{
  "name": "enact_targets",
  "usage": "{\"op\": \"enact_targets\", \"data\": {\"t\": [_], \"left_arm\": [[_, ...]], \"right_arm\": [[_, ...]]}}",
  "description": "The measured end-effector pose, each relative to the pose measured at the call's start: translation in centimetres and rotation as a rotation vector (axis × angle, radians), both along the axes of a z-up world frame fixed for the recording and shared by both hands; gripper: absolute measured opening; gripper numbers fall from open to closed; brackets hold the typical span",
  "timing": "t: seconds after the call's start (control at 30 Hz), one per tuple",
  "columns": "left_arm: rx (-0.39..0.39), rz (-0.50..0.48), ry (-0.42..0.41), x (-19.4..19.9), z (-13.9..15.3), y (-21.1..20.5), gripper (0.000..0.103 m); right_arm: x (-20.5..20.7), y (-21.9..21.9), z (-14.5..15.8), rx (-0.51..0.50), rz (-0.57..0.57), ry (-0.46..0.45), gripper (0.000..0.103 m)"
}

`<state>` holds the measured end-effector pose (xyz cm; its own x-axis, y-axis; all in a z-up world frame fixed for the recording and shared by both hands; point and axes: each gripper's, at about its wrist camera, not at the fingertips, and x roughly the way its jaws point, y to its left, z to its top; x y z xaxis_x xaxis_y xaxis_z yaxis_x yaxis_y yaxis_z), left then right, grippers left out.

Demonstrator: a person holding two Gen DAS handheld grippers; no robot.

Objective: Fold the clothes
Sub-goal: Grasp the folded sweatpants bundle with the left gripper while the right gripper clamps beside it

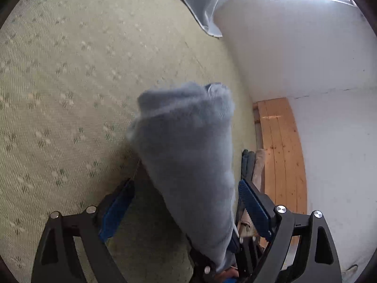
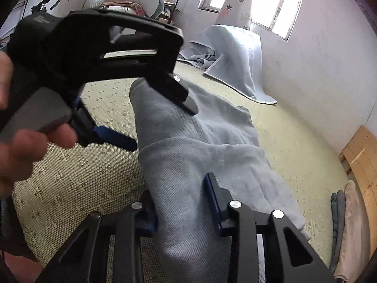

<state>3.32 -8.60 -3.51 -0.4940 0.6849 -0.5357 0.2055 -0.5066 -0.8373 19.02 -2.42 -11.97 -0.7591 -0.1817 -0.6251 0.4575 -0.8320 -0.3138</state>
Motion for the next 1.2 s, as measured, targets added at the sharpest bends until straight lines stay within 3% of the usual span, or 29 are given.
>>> {"op": "enact_targets", "data": {"t": [0.3,0.63,0.83,0.9,1.0,1.1,1.2], "left_arm": [[0.018,-0.026,0.008,-2.6,-0.3,2.1,0.091],[-0.015,0.007,-0.051,-4.6,-0.6,1.4,0.051],[-0.022,-0.012,-0.046,-5.6,0.4,1.7,0.043],[-0.024,-0.018,-0.047,-6.0,0.7,1.8,0.042],[-0.013,-0.021,-0.049,-6.6,1.3,2.0,0.042],[-0.012,-0.032,-0.042,-7.2,1.9,2.2,0.042],[-0.015,-0.038,-0.031,-8.0,2.4,2.5,0.041]], "right_arm": [[0.1,1.2,0.4,-0.031,0.006,-0.011,0.036],[0.6,1.2,-0.1,0.012,0.019,0.000,0.039],[1.2,1.2,-0.3,0.039,-0.009,0.039,0.054],[1.7,1.2,-0.3,0.065,-0.039,0.074,0.068],[2.4,1.2,-0.3,0.098,-0.077,0.126,0.079],[3.2,1.0,-0.9,0.130,-0.101,0.155,0.086],[3.4,0.9,-2.3,0.192,-0.110,0.151,0.086]]}}
